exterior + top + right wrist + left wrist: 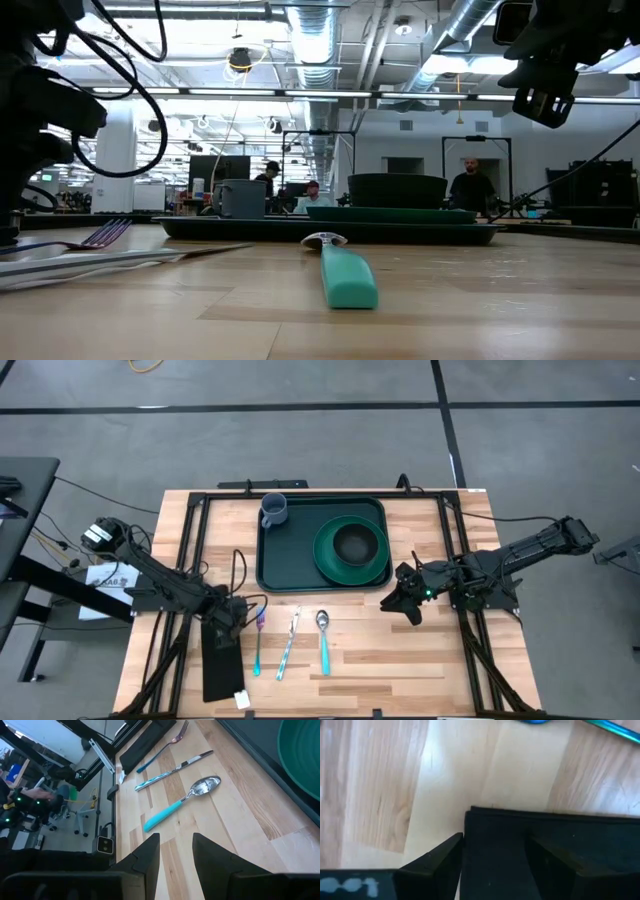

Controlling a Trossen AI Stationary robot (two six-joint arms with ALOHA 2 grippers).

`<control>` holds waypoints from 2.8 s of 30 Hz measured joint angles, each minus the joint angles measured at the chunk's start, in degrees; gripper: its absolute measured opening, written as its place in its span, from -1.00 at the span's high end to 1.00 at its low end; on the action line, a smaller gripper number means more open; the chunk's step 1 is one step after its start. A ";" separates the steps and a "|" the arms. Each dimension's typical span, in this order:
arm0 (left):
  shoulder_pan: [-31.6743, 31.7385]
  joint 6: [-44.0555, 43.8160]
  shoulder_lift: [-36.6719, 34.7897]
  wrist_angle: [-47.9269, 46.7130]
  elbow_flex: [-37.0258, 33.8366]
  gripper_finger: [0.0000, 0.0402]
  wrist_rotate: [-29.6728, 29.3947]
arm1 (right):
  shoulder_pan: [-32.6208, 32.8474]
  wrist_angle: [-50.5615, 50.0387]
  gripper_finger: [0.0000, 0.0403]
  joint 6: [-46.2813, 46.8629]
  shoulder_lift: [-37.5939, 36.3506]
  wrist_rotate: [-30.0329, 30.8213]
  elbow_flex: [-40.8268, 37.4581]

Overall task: Set up tray
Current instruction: Put the black napkin on the left side of the green plate on the black tray

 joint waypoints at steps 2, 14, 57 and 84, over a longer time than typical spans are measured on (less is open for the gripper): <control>0.30 0.39 0.00 0.32 -0.66 0.01 1.42 | 0.00 0.02 0.46 0.02 0.00 0.00 0.00; 0.30 -0.71 -0.18 2.53 -3.58 0.14 2.81 | 0.00 0.02 0.46 2.47 0.00 -0.04 0.00; 21.91 33.30 0.00 -9.06 15.43 1.00 -22.60 | -0.04 -0.02 0.46 2.36 0.00 0.22 0.00; 43.20 52.12 8.75 13.89 18.58 1.00 -22.52 | -0.13 -0.05 0.46 3.39 0.00 1.92 0.02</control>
